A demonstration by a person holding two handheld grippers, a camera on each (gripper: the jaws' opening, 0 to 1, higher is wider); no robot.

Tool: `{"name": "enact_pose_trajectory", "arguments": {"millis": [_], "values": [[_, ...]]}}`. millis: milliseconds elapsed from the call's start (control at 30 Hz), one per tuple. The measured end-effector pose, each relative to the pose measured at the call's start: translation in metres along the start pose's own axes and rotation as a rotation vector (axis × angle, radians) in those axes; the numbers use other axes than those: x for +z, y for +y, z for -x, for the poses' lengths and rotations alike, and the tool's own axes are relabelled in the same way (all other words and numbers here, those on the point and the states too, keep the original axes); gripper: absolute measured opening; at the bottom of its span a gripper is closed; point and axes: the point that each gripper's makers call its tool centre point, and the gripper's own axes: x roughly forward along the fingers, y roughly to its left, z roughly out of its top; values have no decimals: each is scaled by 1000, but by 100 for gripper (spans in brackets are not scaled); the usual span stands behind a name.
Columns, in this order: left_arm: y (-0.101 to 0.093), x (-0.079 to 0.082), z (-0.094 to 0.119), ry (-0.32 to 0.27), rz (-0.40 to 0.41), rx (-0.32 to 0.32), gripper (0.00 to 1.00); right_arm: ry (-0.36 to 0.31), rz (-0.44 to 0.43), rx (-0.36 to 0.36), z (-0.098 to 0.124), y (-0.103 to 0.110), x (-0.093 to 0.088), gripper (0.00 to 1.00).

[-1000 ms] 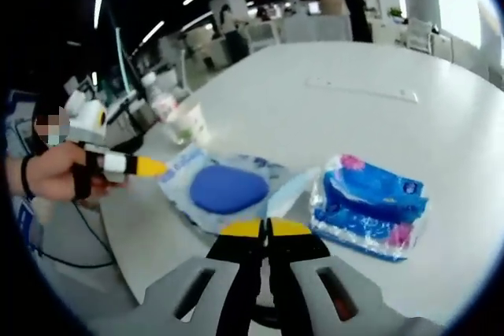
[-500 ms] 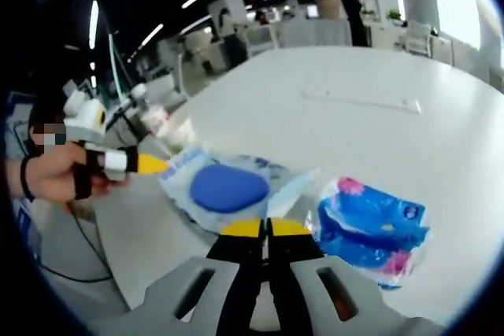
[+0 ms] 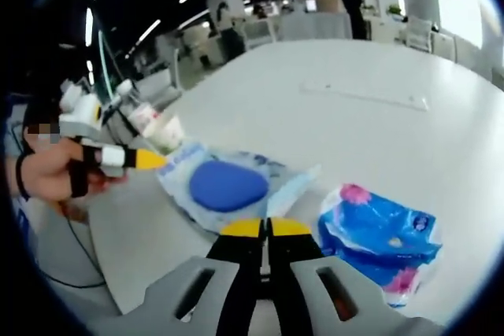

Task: Arrange the tabletop items into an orderly group along one side of the table until the central work area is clear of visible clutter.

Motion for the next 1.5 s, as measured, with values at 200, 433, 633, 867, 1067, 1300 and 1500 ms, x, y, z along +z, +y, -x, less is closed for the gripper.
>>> {"name": "enact_pose_trajectory", "arguments": {"millis": [200, 433, 633, 867, 1067, 1300, 1500], "values": [[5, 0, -5, 4, 11, 8, 0, 16, 3, -9, -7, -2, -3, 0], [12, -12, -10, 34, 36, 19, 0, 39, -50, -50, -14, -12, -17, 0], [15, -12, -12, 32, 48, 22, 0, 36, -69, -60, -15, -15, -18, 0], [15, -11, -12, 28, 48, 21, 0, 44, -86, -72, -14, -14, -23, 0], [9, -10, -10, 28, 52, -14, 9, 39, -94, -74, -11, -15, -25, 3], [8, -13, -4, 25, 68, -23, 24, 24, -135, -41, -7, -7, -26, 13], [9, -18, 9, 13, 75, -14, 23, 37, -125, -52, 0, -9, -34, 13]]}}
